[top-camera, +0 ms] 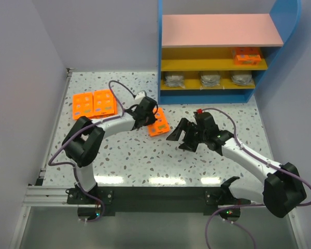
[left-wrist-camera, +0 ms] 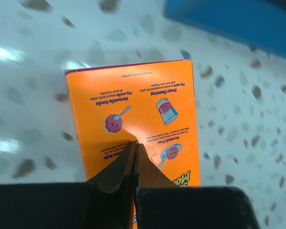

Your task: Place and organize the cleaning sponges onto the shelf

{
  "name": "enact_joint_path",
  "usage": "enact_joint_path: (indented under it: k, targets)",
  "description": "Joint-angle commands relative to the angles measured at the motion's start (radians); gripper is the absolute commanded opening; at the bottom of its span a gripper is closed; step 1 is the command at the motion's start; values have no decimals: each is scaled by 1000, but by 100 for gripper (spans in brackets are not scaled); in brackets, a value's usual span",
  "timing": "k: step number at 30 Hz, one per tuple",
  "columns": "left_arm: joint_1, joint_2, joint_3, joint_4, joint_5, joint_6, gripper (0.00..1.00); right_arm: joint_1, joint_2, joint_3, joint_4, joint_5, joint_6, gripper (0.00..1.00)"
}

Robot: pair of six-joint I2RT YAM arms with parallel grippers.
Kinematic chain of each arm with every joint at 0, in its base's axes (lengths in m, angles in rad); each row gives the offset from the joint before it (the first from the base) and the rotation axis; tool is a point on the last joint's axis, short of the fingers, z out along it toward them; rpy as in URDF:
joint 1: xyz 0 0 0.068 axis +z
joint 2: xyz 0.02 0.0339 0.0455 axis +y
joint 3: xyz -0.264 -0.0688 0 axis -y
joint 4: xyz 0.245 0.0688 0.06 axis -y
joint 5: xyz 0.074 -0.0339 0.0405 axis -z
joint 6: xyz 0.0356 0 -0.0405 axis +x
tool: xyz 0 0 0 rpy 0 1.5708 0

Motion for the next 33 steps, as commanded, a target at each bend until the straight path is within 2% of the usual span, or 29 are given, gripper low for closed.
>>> enact_joint_path:
  k: [1, 4, 9, 13, 17, 20, 25, 33]
  targets:
    - [-155, 43, -113, -71, 279, -203, 0, -12, -2, 39, -5, -10, -25, 89]
    - [-212, 10, -138, -27, 328, -309, 0, -27, -14, 28, -44, 12, -27, 89]
    - [-241, -44, -215, 69, 356, -456, 0, -61, -35, -12, -123, 78, 7, 89]
    - [-254, -53, -242, 113, 362, -487, 0, -73, -83, -12, -286, 136, 35, 87]
    - [-257, -59, -279, 175, 380, -510, 0, -78, -167, -58, -344, 112, 99, 86]
    - [-260, -53, -278, 187, 391, -513, 0, -78, -231, -152, -273, 63, 185, 81]
    - [-263, -65, -285, 202, 395, -522, 0, -78, -269, -266, -125, 82, 292, 70]
    - [-263, -81, -294, 199, 395, -495, 0, -78, -259, -385, 224, 106, 412, 65]
